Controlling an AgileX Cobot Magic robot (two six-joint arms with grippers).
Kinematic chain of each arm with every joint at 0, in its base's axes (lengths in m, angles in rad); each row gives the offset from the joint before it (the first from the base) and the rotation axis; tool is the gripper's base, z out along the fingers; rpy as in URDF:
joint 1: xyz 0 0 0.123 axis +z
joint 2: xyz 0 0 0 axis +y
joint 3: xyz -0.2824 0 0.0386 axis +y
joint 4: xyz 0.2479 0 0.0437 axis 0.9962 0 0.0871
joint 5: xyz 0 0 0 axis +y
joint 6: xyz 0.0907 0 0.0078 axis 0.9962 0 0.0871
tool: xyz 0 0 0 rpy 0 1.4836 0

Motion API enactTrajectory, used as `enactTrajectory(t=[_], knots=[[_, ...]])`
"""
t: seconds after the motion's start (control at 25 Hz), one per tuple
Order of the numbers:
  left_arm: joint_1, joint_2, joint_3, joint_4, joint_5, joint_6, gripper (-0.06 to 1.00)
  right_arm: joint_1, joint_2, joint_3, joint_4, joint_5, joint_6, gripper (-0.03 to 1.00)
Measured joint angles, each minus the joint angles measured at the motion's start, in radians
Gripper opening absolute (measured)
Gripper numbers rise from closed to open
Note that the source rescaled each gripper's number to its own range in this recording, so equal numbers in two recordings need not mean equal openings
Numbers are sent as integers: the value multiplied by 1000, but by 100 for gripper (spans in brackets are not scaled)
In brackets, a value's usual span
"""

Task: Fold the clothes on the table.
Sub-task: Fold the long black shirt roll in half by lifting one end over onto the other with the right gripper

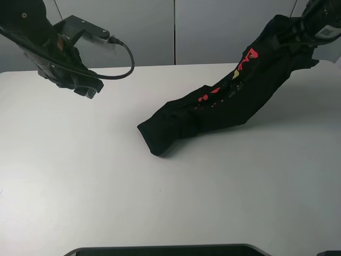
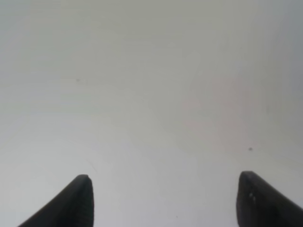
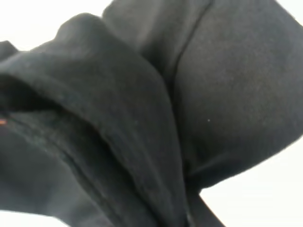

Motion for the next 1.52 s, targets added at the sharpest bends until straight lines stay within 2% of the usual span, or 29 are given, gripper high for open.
enactTrajectory(t=[0.2,0.56,0.96,1.12,1.24,1.32,1.48,1.52], knots=[[0,-55,0,12,0,0,81,108,0,2,209,-6,-138,11],[0,-127,0,14,-13,0,81,315,144,2,278,-71,-163,11],[0,-148,0,14,-21,0,81,452,350,2,334,-182,-167,11],[0,-148,0,14,-39,0,81,465,384,2,447,-215,-231,11],[0,-148,0,14,-50,0,81,465,410,2,560,-242,-337,11],[0,-148,0,14,-57,0,81,465,421,2,660,-249,-425,21],[0,-148,0,14,-64,0,81,465,431,2,901,-239,-669,57],[0,-148,0,14,-66,0,81,465,431,2,957,-225,-751,63]])
